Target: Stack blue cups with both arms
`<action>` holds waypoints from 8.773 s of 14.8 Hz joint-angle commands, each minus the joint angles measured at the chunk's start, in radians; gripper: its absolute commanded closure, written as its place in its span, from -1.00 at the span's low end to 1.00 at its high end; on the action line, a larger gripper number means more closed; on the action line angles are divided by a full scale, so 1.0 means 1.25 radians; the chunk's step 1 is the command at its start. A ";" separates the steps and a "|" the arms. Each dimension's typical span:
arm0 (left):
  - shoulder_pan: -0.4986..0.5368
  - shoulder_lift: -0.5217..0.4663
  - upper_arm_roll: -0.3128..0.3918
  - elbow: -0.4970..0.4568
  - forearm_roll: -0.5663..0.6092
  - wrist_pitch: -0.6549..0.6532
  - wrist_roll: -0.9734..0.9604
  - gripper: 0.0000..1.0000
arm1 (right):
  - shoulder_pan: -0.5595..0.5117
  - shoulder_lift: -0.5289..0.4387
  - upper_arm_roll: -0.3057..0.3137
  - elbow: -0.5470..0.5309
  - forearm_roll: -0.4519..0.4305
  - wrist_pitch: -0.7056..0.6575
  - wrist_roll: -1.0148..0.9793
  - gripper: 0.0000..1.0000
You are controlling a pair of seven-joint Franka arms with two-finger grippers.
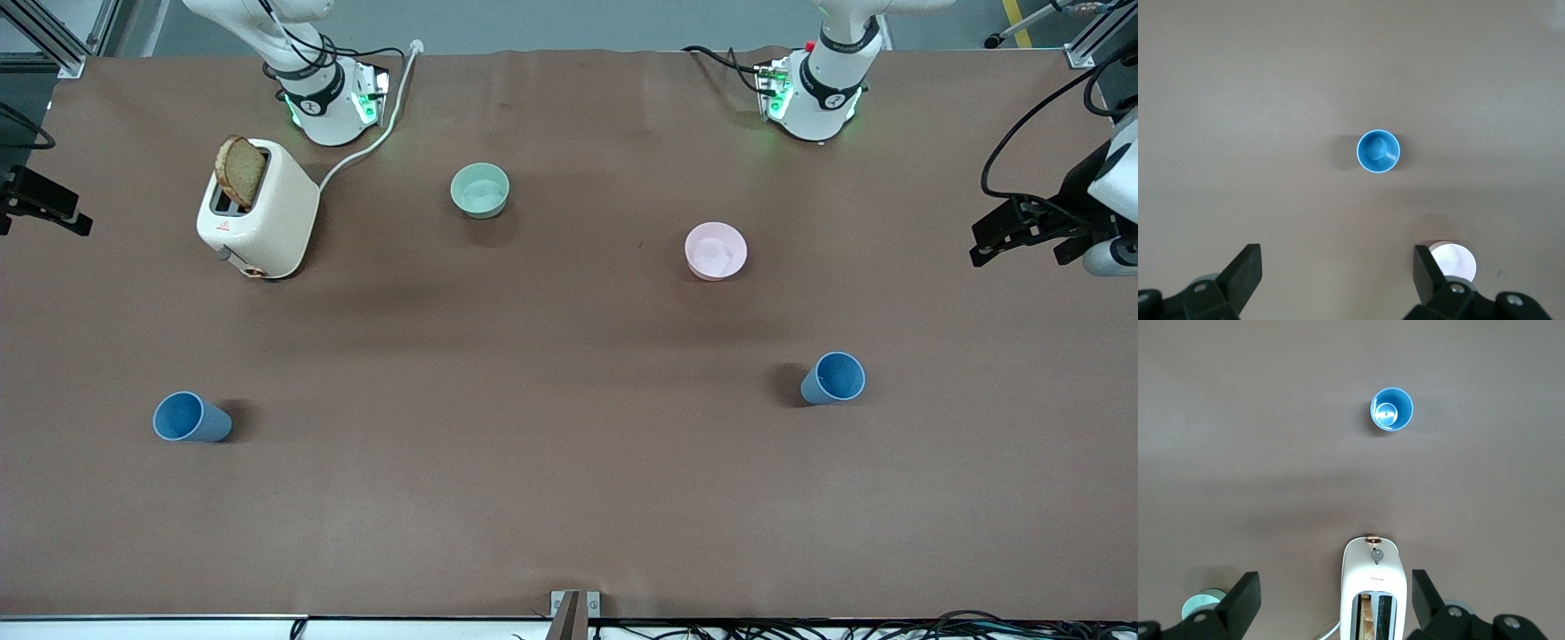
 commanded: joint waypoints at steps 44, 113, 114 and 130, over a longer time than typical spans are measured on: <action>0.001 0.341 -0.004 -0.200 0.013 0.448 0.015 0.99 | -0.096 0.303 0.002 -0.011 0.020 0.322 -0.123 0.98; 0.030 -0.051 0.029 -0.090 -0.040 0.083 -0.023 -1.00 | 0.696 0.341 0.009 -0.154 0.056 0.530 0.892 0.49; 0.030 -0.046 0.029 -0.083 -0.040 0.083 -0.023 -1.00 | 0.692 0.339 0.009 -0.154 0.056 0.529 0.892 -0.25; -0.004 -0.018 0.031 -0.033 -0.026 0.046 -0.021 -1.00 | 0.189 0.032 0.000 -0.296 -0.017 0.355 0.356 -1.00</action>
